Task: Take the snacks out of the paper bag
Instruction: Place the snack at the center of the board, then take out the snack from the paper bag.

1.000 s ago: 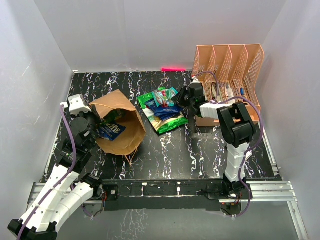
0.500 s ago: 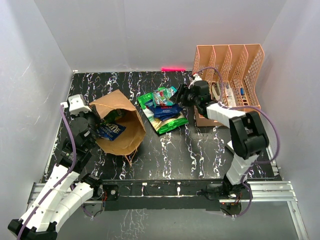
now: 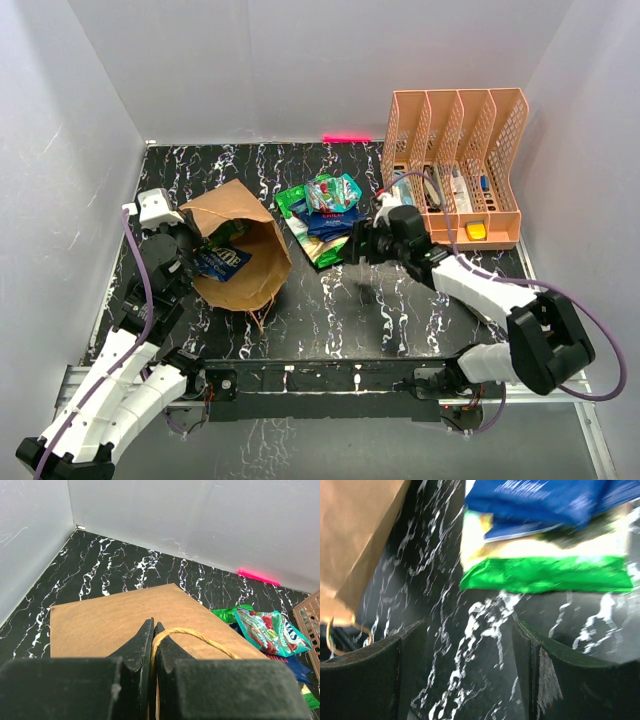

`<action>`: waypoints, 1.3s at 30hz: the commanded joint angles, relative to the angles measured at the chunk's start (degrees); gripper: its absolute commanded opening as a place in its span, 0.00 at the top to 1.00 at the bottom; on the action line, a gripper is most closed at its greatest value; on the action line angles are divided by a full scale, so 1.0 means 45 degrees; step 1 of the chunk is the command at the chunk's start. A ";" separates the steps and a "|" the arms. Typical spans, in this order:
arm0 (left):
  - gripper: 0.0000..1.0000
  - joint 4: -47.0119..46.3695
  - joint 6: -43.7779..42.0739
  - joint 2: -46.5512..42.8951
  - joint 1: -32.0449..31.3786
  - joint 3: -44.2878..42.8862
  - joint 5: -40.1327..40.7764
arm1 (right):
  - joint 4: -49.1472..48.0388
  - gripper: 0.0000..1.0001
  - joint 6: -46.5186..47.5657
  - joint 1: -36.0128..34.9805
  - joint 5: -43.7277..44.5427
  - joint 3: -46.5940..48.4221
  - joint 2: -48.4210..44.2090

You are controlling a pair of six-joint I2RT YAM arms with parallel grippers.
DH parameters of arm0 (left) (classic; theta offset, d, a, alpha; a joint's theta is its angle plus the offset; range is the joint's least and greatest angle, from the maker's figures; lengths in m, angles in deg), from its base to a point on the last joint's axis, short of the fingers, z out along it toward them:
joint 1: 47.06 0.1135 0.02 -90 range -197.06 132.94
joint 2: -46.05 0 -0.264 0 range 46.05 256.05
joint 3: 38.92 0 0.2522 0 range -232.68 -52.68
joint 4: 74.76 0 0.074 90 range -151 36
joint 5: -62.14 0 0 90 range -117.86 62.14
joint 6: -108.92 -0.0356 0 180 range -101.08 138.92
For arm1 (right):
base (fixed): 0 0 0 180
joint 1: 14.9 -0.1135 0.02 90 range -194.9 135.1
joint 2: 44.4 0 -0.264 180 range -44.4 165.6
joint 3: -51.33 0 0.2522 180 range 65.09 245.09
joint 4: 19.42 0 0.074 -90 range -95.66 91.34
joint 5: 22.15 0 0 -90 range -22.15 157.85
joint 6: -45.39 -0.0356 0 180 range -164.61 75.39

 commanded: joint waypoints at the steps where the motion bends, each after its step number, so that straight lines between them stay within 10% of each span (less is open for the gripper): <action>1: 1.00 -0.0086 0.0108 -0.0053 -0.0022 -0.0310 -0.0008 | -0.0065 0.28 0.0509 -0.2032 0.1459 0.0006 -0.1001; 8: 1.00 0.0200 0.0302 -0.0277 -0.0032 -0.0385 -0.0245 | -0.0382 0.29 0.3676 -0.5809 0.2394 0.1323 -0.1081; 20: 1.00 0.2749 0.1485 -0.1755 -0.0051 -0.0471 -0.3004 | -0.1887 0.21 1.5965 -1.0571 0.2922 0.1813 0.0224; 39: 1.00 0.1965 0.0652 -0.1858 -0.0037 0.0185 -0.4410 | -0.6526 0.42 1.8487 -0.9966 0.4314 0.5834 0.7772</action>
